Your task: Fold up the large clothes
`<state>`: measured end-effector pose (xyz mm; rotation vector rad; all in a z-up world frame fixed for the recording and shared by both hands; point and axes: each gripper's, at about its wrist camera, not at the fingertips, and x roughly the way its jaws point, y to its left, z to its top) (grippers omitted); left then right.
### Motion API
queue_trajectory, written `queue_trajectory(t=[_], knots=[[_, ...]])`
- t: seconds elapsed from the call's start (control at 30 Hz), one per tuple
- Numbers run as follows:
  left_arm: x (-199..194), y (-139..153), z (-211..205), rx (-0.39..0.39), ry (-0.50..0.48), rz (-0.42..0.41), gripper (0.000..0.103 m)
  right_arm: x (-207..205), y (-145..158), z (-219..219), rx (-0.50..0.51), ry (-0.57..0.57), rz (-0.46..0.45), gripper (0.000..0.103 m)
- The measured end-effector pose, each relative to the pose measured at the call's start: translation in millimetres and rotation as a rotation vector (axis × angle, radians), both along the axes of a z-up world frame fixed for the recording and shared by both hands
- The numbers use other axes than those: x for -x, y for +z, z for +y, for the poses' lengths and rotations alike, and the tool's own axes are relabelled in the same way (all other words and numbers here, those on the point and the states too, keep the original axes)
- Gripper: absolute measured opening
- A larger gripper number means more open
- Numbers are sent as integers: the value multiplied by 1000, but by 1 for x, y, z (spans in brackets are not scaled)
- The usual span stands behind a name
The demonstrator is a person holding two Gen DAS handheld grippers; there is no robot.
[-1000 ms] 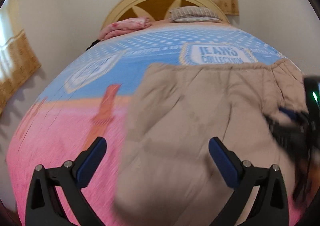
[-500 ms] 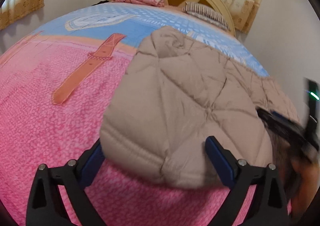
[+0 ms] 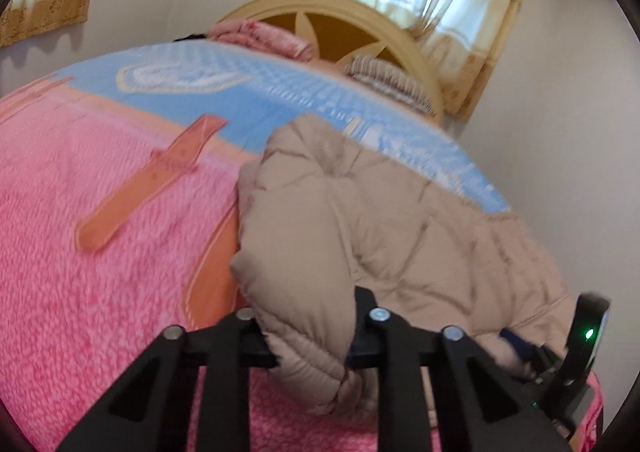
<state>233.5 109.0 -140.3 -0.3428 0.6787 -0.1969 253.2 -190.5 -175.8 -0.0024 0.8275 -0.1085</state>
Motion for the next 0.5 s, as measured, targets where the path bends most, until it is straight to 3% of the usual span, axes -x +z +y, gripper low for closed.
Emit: queue_trajectory(t=[0.1,0.17,0.2,0.27,0.37,0.5], knots=[[0,6,6,10,-17,-15,18,8,22,-1,-9,44,-26,81],[-3,4,14,40,-18,-9,17,17,43,-10,-7,-4,-113,81],[-3,4,16,52,-20,-9,17,17,45,-12,-7,-15,-110,81],[-2,4,16,65,-32,-16,17,-1,16,-6,24,18,58,81],[9,17,11,67,-52,-55,15,1,3,7,63,19,26,81],[36,64,7,8,-67,-183,15,9,9,29,-28,78,30,79]])
